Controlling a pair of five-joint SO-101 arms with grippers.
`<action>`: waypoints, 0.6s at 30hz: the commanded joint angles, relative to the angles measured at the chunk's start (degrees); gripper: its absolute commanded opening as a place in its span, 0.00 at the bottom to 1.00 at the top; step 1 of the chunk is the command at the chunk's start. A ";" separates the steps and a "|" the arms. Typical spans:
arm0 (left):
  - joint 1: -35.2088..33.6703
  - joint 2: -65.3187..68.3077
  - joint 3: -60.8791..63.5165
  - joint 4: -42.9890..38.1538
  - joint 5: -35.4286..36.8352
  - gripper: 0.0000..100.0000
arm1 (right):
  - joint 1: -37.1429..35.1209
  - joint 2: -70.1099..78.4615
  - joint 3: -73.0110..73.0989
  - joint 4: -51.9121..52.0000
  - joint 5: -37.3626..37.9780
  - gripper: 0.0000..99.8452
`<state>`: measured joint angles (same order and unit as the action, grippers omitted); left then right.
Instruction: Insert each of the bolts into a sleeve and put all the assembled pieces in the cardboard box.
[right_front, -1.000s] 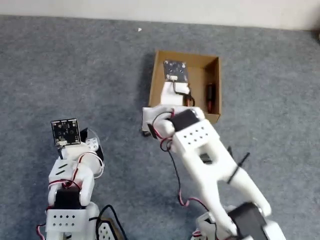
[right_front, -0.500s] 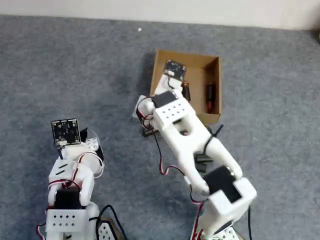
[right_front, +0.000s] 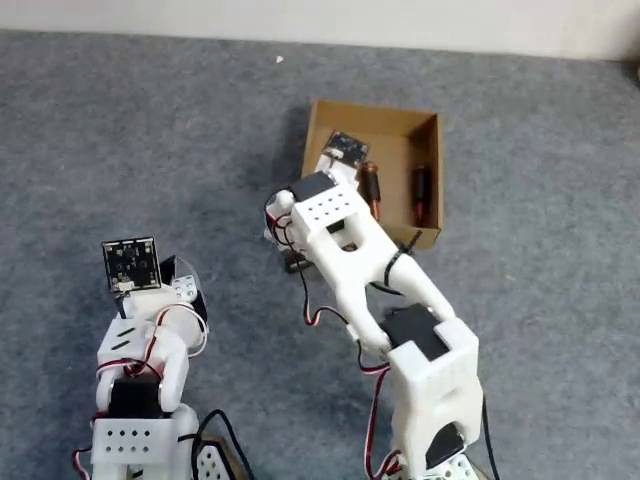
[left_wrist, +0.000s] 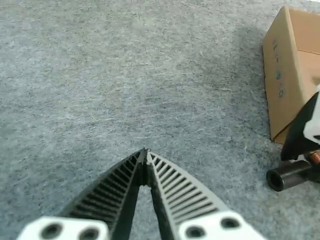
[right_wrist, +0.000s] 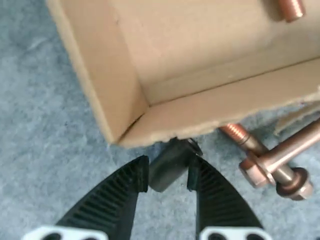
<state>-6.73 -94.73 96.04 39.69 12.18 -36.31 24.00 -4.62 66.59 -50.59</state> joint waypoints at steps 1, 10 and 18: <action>-0.48 -0.40 1.54 -1.41 -0.88 0.01 | -0.75 1.27 -2.07 0.48 -0.53 0.12; -0.57 -0.40 1.54 -1.41 -0.88 0.01 | -1.63 2.51 -1.98 2.77 -0.53 0.12; -0.66 -0.40 1.54 -1.41 -0.88 0.01 | -4.88 2.68 -2.07 5.32 -0.53 0.12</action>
<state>-6.73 -94.73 96.04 39.69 12.18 -40.09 27.96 -5.76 70.90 -50.59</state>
